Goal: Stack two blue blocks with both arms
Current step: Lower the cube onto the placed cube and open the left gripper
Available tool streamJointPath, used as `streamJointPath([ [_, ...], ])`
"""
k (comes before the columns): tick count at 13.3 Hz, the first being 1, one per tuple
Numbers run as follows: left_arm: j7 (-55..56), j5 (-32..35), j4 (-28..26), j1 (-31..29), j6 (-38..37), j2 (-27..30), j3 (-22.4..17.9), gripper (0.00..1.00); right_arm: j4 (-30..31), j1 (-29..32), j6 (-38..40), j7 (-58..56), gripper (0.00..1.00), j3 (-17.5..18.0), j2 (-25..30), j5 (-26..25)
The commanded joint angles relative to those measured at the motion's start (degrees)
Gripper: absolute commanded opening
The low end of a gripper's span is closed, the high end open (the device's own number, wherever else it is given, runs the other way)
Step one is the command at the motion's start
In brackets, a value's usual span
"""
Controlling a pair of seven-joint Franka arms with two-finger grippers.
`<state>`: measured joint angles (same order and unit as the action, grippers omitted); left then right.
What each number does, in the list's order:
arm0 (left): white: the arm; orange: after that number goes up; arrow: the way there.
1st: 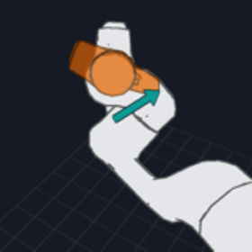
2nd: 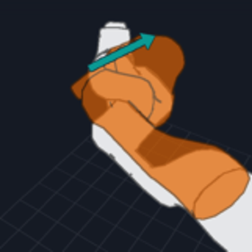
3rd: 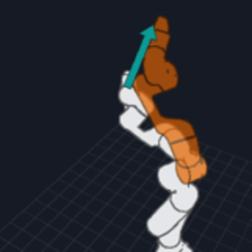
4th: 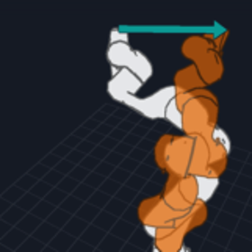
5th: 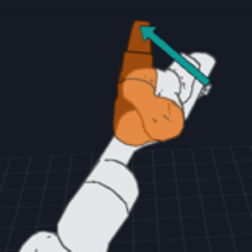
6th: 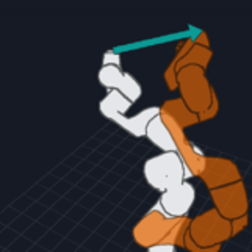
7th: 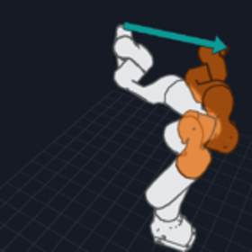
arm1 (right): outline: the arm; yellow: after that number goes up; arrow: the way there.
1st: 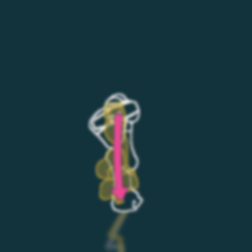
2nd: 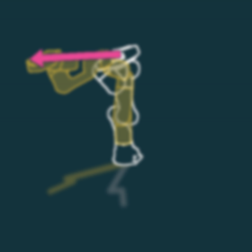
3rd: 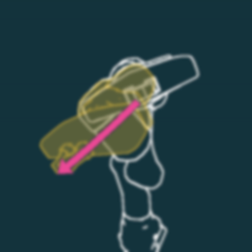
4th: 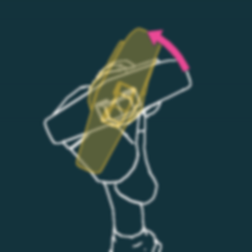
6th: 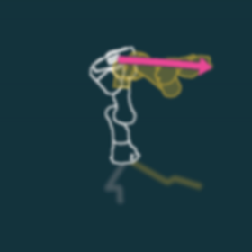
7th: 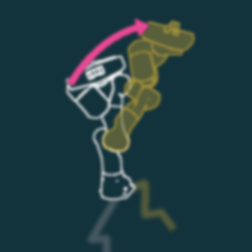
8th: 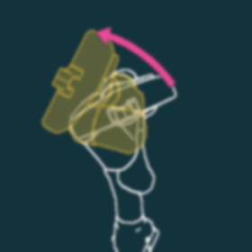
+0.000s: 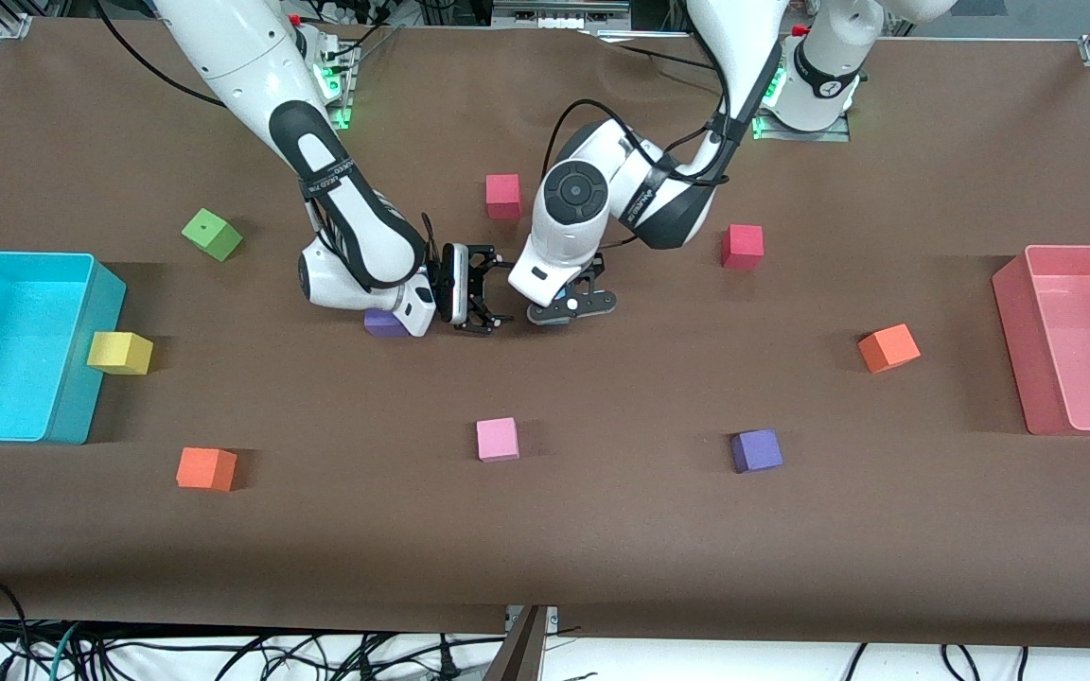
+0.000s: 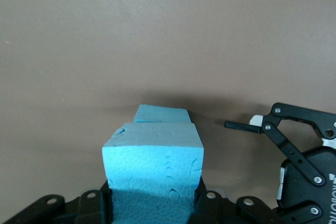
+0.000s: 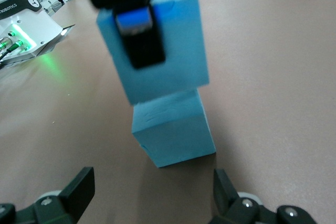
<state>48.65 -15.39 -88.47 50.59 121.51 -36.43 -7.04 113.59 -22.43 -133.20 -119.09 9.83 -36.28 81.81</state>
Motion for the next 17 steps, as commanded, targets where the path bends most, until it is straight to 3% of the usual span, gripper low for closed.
streamJointPath([
  [1, 1.01, -0.34, 1.63, 1.36, -0.04, -1.37, -1.13, 0.17, -0.38, 0.72, 0.75, -1.50, 1.00, 0.71, -0.37, 1.15],
  [17, 1.97, 1.86, 1.37, 1.44, -0.04, -1.98, -1.13, 0.23, -0.47, 0.72, 0.67, -1.68, 1.00, 0.71, -0.37, 1.15],
])
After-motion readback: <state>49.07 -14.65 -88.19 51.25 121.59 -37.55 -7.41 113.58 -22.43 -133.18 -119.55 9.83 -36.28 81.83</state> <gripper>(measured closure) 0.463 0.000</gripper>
